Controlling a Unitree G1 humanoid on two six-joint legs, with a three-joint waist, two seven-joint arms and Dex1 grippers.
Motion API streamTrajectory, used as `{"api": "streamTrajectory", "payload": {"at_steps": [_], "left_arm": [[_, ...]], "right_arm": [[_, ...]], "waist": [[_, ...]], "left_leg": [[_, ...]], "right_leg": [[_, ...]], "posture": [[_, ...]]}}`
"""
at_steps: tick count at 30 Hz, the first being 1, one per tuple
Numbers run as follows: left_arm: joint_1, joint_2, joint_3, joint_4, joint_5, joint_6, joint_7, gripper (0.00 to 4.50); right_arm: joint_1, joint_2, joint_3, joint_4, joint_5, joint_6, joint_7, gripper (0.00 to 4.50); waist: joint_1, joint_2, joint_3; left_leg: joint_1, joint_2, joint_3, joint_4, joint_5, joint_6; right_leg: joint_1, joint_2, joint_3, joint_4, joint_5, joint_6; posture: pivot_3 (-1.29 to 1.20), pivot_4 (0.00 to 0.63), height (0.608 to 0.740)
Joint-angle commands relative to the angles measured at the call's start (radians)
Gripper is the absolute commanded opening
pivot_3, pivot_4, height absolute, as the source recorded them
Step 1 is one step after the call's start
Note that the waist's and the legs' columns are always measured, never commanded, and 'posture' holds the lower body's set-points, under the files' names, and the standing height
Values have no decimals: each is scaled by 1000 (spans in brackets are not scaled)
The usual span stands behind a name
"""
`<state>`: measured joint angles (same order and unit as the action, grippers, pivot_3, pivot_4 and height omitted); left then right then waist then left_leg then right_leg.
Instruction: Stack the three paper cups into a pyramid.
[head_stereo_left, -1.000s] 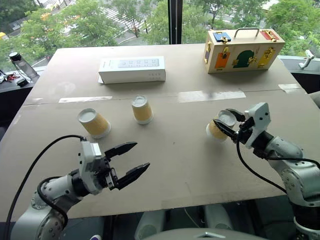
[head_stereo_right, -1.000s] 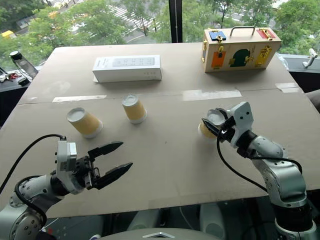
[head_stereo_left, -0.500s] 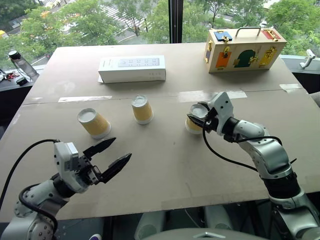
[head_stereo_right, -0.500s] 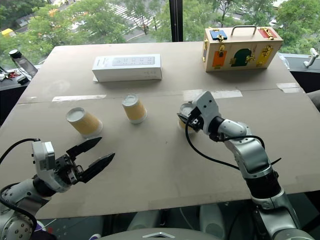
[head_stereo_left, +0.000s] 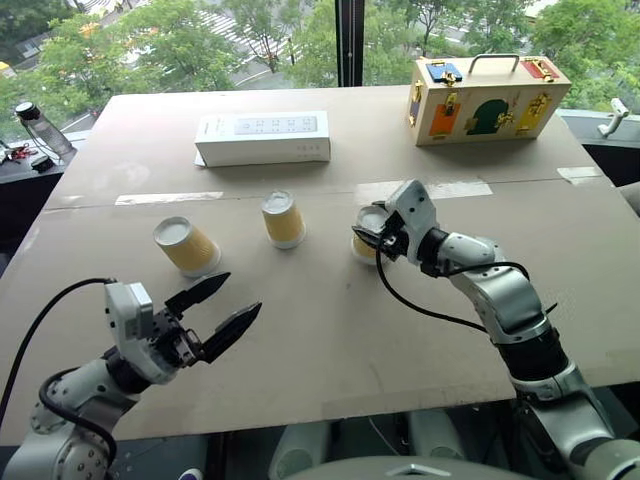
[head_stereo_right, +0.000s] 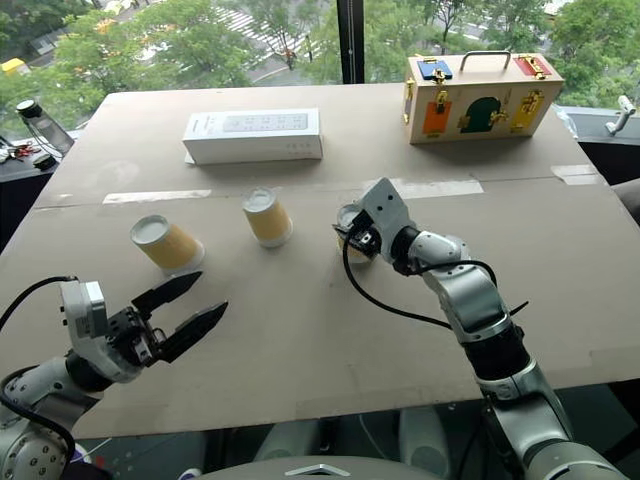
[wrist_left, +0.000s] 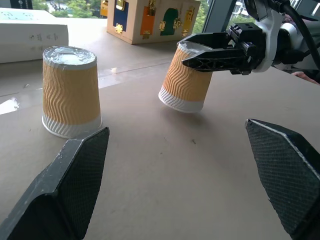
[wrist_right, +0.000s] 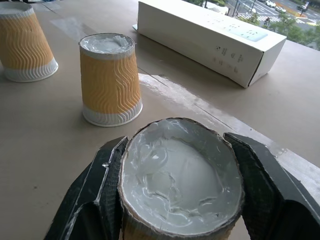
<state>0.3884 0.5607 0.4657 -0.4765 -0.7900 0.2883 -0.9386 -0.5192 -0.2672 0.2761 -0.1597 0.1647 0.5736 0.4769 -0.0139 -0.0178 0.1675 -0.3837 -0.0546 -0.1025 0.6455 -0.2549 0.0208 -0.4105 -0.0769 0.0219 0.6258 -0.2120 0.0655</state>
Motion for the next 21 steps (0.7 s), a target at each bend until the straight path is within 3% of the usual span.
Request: {"api": "streamTrajectory", "payload": {"at_steps": [1,4,9,13,21], "left_arm": [[-17,4,22,-8,-28,12,27,4500],[-54,-4,9,-13,9,16,99,4500],[-123,7,-10,-25,41,79,233,4500],[-306,57,-116,-20,117,237,408,4500],[-551,37,-221,117,184,321,500,4500]], "right_arm": [[7,3,-17,54,-4,-79,28,3267],[34,-10,-30,45,9,-174,75,4449],[102,-30,-120,-92,151,-247,195,4449],[211,-124,-260,-306,359,-201,301,4449],[376,-287,-392,-455,430,-181,319,4449]], "waist": [[-1,0,0],[1,0,0],[0,0,0],[18,1,1],[2,0,0]], "left_leg": [[0,0,0,0,0,0],[0,0,0,0,0,0],[0,0,0,-1,0,0],[0,0,-3,-1,0,0],[0,-1,-2,-1,0,0]], "right_leg": [[0,0,0,0,0,0],[0,0,0,0,0,0],[0,0,1,0,2,4],[0,1,-1,0,2,4],[1,1,0,0,2,4]], "posture": [[0,150,740],[0,150,740],[0,150,740],[0,150,740],[0,150,740]]}}
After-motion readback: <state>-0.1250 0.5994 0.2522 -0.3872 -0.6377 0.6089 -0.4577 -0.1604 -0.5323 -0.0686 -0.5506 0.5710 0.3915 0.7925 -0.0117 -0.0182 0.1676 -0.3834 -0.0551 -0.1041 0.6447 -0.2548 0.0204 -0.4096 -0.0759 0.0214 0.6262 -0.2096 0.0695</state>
